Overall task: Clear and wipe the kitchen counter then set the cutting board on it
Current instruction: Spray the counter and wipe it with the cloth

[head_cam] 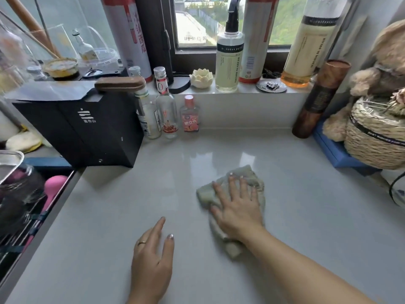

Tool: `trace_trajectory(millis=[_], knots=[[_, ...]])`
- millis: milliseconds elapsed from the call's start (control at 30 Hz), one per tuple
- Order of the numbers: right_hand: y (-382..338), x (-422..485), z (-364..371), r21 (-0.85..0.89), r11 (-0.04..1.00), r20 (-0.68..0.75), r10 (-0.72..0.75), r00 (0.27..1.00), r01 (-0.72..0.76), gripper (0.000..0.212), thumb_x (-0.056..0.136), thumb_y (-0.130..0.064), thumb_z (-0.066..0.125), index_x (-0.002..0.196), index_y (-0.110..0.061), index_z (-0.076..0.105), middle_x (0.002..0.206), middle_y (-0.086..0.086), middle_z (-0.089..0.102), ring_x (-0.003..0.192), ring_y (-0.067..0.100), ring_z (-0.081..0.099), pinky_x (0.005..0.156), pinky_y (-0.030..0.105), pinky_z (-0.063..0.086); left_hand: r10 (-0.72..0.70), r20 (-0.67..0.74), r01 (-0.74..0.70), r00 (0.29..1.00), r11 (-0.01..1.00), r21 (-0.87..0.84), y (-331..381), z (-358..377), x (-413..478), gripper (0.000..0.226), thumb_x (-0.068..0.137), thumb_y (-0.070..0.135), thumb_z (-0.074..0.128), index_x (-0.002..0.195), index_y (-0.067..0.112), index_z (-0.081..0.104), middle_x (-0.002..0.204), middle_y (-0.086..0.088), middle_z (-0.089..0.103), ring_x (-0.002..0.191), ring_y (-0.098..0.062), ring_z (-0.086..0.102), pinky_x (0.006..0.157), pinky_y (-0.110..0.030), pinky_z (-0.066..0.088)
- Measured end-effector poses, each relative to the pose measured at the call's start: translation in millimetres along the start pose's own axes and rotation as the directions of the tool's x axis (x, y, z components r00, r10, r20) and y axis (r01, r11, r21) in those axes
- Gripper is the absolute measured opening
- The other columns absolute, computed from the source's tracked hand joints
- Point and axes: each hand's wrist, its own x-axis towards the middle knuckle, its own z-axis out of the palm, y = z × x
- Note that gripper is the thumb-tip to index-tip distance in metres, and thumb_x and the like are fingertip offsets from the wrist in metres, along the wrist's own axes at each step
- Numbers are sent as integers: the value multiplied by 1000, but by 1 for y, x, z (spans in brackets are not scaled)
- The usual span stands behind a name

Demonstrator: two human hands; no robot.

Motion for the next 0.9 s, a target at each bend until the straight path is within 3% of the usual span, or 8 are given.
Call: trace_trajectory(millis=[167,333,400,467,533,600,733,900], knots=[[66,86,-20,-14,964,-22,264,964,-264,58,91,-54,22,145,-36,8,159,3,1,144,32,-1,115,55,1,128,-46,-113,991,963,243,-8,9,23,63,71,43,36,113,3,61,120,-20,61,122,-41,46,100,-52,34],[54,106,-27,30,940,-11,339,941,-339,54,93,-47,21,144,-30,17,158,4,8,144,33,2,115,54,3,120,-60,-108,991,978,177,-16,9,27,69,71,46,34,121,1,52,129,-18,54,129,-36,37,107,-55,26],[31,86,-26,30,969,-23,248,969,-247,52,96,-41,23,144,-23,21,158,7,12,144,32,8,116,49,8,104,-51,-97,993,987,128,-13,7,28,76,68,50,31,127,3,46,135,-13,48,134,-30,30,112,-51,20],[-9,40,-18,20,998,-140,56,988,-54,47,94,-35,33,136,-14,42,148,13,38,136,33,34,111,45,29,94,-55,-90,994,993,74,-11,5,28,80,65,51,30,128,3,44,137,-14,46,134,-30,30,112,-51,19],[-46,-10,-13,120,985,-225,-93,970,122,41,85,-37,40,107,-18,68,117,2,69,110,23,63,91,38,51,87,-64,-83,994,995,62,-10,5,28,81,62,50,32,125,2,47,134,-19,49,132,-35,35,110,-53,19],[-59,-34,-16,245,954,-246,-113,963,174,39,84,-37,38,91,-22,72,94,-7,75,90,16,70,79,26,53,114,-62,-102,992,980,172,-5,8,29,78,59,48,34,119,3,55,128,-22,55,125,-40,43,105,-58,23],[-19,-8,-52,571,819,-316,276,908,-51,46,94,-42,26,95,-15,64,97,8,70,89,31,62,71,35,45,173,71,-187,982,924,332,12,23,45,74,63,55,28,121,18,56,132,-12,55,128,-32,43,108,-57,19],[76,64,-86,584,763,-347,545,763,-279,46,96,-40,26,104,-5,56,110,23,62,100,41,56,79,43,43,182,188,-238,965,910,340,33,56,88,85,62,65,6,139,32,22,150,0,29,142,-16,13,114,-43,-1]])
